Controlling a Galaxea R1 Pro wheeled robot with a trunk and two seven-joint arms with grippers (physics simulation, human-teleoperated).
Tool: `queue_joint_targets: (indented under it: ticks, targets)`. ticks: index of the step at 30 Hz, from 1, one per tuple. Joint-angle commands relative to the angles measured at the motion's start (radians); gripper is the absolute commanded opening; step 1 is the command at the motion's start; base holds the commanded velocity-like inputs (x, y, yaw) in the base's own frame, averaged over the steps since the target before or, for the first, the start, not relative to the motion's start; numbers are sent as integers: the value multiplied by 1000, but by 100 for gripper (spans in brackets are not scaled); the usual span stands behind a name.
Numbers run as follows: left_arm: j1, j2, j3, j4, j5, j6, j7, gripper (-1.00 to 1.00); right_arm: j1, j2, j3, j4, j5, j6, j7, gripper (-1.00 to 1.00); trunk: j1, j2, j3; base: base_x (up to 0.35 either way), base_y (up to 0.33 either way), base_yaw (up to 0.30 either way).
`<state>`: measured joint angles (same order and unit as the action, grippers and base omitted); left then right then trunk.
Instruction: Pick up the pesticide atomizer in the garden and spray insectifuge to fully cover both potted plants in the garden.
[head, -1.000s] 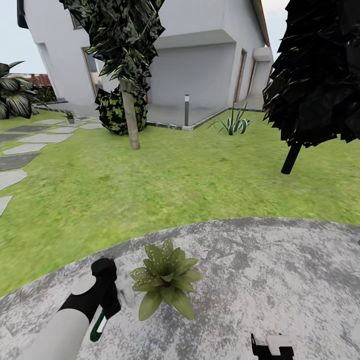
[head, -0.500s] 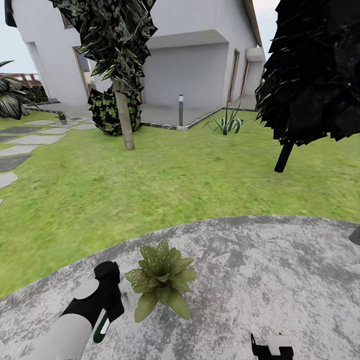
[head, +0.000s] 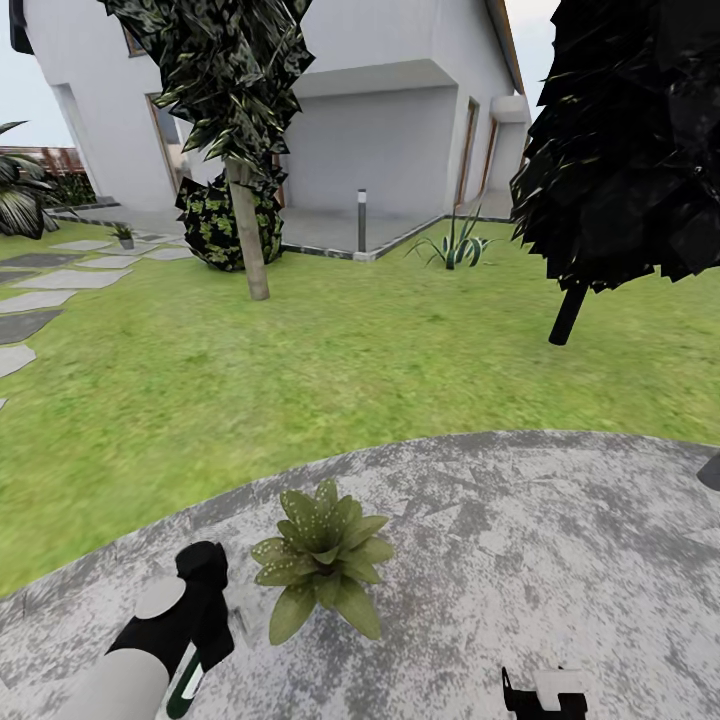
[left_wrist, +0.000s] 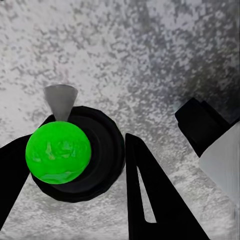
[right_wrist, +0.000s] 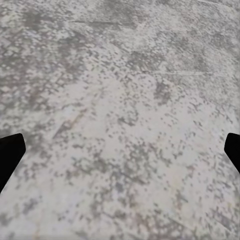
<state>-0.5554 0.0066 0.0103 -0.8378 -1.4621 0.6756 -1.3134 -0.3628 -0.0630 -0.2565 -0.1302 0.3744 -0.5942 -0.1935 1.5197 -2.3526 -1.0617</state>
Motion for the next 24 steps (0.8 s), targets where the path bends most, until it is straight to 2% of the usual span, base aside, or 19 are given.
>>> queue_joint_targets:
  ticks: [1,8,12,24]
  targets:
    - [-1,-1,0,-4,1,10,-8,-100,-1,0,-4,1,11,-3,-6,100,0,0,-1,0,0,0]
    - [-18,-13,-3,-20,11,13,-23,-100,-1,0,-4,1,11,-3,-6,100,0,0,-1,0,0,0]
    - [-17,-20,-5,-65,11,14,-40,-100,-1,0,-4,1,11,-3,-6,100,0,0,-1,0,0,0]
    - [2,9,-1,-61,11,7,-53,-100,-1,0,-4,1,11,-3,-6,100,0,0,-1,0,0,0]
